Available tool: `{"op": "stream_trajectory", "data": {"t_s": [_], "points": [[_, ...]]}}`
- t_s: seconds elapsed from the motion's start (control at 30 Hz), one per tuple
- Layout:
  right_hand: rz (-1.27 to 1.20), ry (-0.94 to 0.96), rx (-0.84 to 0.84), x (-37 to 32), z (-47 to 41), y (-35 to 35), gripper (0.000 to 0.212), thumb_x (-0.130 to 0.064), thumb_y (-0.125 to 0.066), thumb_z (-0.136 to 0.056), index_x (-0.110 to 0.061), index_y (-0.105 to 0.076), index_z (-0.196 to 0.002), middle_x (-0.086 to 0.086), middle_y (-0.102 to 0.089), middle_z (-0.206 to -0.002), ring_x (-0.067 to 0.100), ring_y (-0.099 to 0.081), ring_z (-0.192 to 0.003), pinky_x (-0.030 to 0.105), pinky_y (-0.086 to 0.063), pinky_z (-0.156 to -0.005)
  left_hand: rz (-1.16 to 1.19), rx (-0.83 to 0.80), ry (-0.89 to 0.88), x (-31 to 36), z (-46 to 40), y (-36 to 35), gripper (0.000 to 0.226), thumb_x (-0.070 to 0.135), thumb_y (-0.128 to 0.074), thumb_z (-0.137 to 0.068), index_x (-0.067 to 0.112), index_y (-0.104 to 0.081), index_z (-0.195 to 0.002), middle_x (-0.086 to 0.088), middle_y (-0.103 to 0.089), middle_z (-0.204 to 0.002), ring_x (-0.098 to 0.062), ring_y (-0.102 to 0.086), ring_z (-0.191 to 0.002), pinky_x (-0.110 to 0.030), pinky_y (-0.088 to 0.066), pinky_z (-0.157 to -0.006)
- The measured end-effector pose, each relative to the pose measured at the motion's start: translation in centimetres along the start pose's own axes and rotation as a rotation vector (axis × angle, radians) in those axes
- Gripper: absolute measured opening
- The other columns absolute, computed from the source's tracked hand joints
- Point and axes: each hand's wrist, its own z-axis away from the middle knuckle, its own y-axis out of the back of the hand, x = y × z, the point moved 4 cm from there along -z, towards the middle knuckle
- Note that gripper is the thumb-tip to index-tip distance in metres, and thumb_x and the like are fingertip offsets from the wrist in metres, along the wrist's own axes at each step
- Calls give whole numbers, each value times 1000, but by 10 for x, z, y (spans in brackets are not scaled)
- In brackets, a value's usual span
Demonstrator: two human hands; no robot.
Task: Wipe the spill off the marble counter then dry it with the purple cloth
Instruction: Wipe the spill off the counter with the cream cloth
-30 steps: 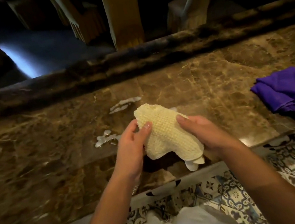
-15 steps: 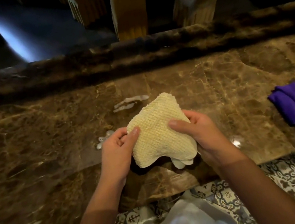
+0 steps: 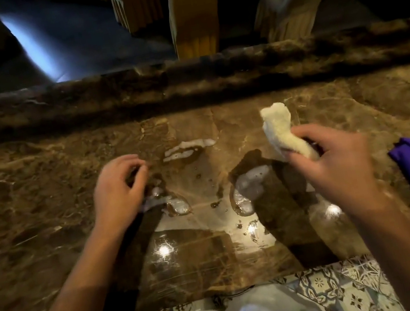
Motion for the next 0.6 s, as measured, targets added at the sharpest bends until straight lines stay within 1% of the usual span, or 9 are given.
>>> {"op": "stream_trajectory", "data": {"t_s": [0.07,0.13,0.2,0.23,0.3,0.37,0.43,0.5,0.6], "points": [[239,-35,-58,14,15,-29,28,-26,-73,-84,-23,-74,-113,-2,-76,-101,25,-69,-91,37,-52,-73,-207,10,28,-36,-14,6,26,23,-66,-94,10,-71,-116,-13,-65,-129,-31,-56,-126,-46,-41,-108],[344,-132,-150,30,33,-58,24,-34,-72,-86,-23,-75,-107,0,-76,-99,28,-69,-92,33,-43,-68,-360,-15,99,-72,-21,10,34,26,-67,-92,8,-68,-121,-19,-60,-133,-36,-52,-130,-53,-43,-109],[330,-144,-163,40,51,-73,28,-47,-65,-89,-24,-76,-100,-5,-76,-95,23,-67,-90,31,-40,-70,-435,-47,140,-100,-23,11,43,33,-65,-93,8,-63,-129,-22,-57,-137,-41,-49,-133,-60,-42,-109],[279,-80,-130,40,58,-77,31,-50,-62,-89,-23,-76,-94,-7,-75,-94,21,-66,-91,31,-39,-75,-459,-61,156,-108,-21,11,47,36,-63,-94,10,-59,-134,-22,-54,-141,-42,-47,-136,-62,-41,-110],[157,72,-58,38,69,-82,30,-46,-59,-91,-22,-77,-92,-8,-76,-104,20,-63,-107,37,-41,-91,-493,-74,174,-117,-18,6,52,40,-57,-98,14,-51,-142,-20,-48,-150,-41,-40,-143,-61,-34,-116],[112,93,-118,43,75,-94,37,-45,-51,-98,-23,-75,-115,-4,-68,-132,23,-51,-135,48,-35,-112,-514,-79,181,-118,-18,2,56,41,-54,-100,14,-45,-148,-19,-41,-157,-40,-32,-149,-59,-26,-120],[205,24,-227,50,77,-111,52,-52,-35,-103,-27,-57,-142,0,-44,-159,25,-26,-154,53,-20,-123,-519,-80,196,-119,-18,0,60,43,-50,-101,14,-39,-152,-18,-35,-162,-39,-25,-153,-58,-19,-122],[362,5,-310,55,76,-127,59,-56,-26,-103,-29,-37,-155,2,-24,-168,27,-9,-158,55,-12,-125,-522,-78,201,-121,-18,0,62,44,-47,-102,14,-35,-154,-18,-31,-164,-38,-21,-154,-56,-15,-123],[445,15,-335,54,57,-142,63,-58,-28,-102,-28,-32,-157,5,-21,-169,30,-8,-158,57,-11,-125,-522,-86,185,-122,-17,-2,62,47,-43,-103,14,-34,-155,-17,-29,-165,-36,-20,-155,-54,-13,-124]]}}
